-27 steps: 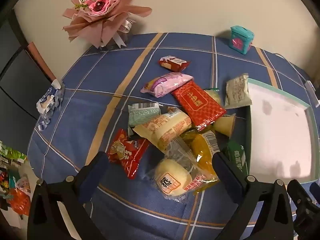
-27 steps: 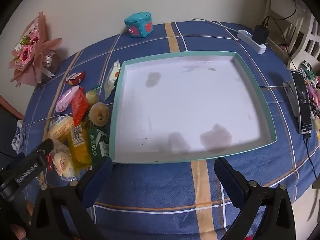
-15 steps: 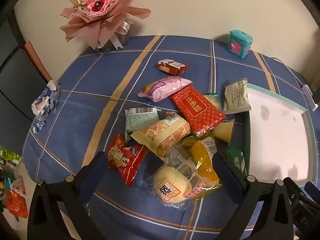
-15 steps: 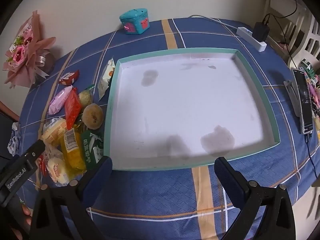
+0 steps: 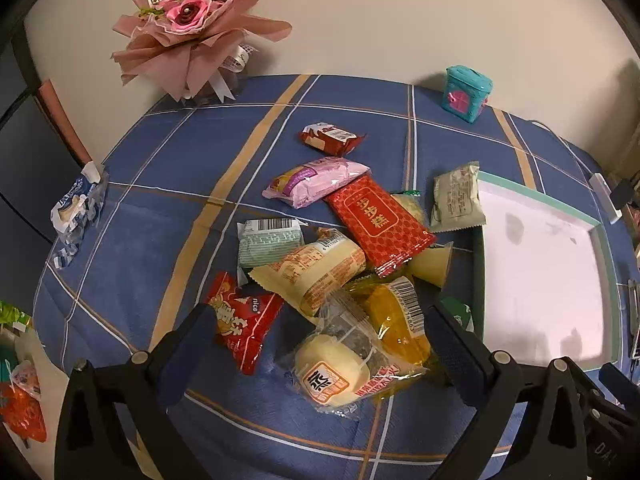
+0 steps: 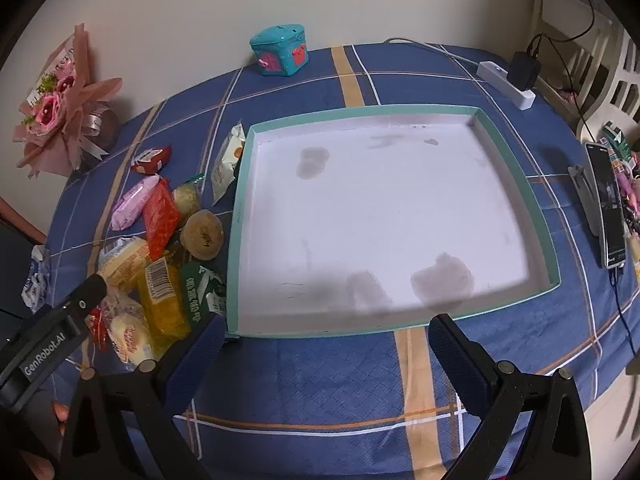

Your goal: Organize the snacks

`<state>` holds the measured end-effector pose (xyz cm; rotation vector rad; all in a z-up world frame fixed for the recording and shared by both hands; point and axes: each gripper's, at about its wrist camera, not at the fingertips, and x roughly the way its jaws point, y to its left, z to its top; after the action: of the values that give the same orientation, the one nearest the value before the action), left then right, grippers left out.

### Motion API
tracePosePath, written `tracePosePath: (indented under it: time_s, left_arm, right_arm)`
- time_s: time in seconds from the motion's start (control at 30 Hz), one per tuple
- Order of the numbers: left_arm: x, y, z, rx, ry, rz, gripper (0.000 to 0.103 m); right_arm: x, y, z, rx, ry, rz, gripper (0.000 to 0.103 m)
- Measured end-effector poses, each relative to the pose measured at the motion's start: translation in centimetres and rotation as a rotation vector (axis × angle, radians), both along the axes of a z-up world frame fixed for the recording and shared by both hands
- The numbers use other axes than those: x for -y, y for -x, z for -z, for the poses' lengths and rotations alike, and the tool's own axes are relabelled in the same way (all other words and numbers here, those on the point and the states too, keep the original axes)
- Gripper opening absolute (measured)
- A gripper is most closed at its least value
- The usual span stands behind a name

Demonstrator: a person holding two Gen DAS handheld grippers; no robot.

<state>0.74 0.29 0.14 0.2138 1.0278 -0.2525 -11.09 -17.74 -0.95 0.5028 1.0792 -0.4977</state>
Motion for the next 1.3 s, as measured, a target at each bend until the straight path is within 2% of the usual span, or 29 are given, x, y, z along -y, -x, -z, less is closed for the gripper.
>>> tracePosePath:
  time_s: [0.5, 1.3]
  left_arm:
    - [-0.2, -0.3, 0.0, -0.03, 0.011, -0.015, 0.103]
    - [-0.2, -0.4, 0.3, -0.036, -0.013, -0.019, 0.103]
  right_arm:
    - [-0.8, -0.5, -0.7, 0.051, 0.005, -0.035, 0.103]
    - [-1.2, -0.9, -0.5, 0.043, 0.028, -0.05, 0.103]
